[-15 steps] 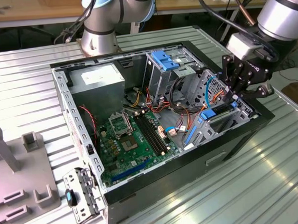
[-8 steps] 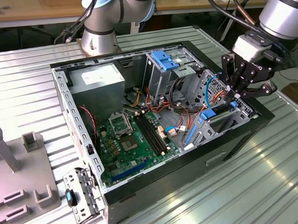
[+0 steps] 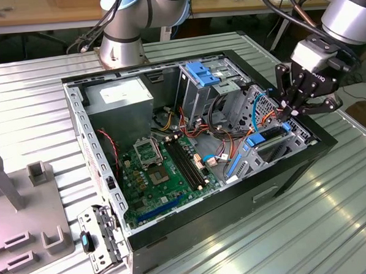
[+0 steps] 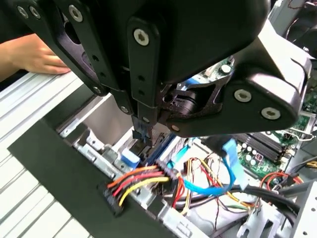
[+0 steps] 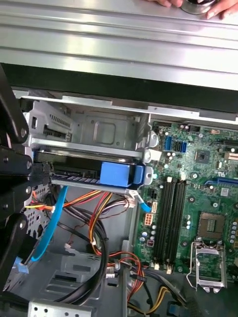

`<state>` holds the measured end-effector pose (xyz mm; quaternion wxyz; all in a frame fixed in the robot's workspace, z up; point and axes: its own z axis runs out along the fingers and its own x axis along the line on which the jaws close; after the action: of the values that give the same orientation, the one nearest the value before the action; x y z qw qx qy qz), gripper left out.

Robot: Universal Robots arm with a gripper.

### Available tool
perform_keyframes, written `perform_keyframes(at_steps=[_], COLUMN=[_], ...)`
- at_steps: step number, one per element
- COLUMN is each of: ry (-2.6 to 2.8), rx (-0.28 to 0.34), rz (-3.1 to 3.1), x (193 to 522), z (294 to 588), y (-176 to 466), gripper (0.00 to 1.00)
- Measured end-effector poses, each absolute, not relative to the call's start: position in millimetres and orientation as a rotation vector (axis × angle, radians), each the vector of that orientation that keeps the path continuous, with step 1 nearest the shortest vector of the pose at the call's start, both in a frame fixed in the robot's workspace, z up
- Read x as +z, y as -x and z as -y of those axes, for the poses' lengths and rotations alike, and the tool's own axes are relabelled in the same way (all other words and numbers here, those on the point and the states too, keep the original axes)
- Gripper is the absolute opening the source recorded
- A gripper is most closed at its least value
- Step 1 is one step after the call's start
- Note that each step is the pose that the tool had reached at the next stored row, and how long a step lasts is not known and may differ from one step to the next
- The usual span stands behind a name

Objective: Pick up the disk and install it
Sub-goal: 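Insert the first disk wire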

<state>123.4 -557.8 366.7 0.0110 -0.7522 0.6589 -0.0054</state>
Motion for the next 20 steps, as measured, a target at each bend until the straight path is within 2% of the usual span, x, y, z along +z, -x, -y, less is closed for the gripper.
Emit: perform_keyframes(at_steps=[11,20], ry=[2.457,2.486], rx=[-0.015,-0.024], rz=[-1.921,-1.880], x=[367,384], z=[553,546], y=[-129,-129], gripper=[0.11,0.11])
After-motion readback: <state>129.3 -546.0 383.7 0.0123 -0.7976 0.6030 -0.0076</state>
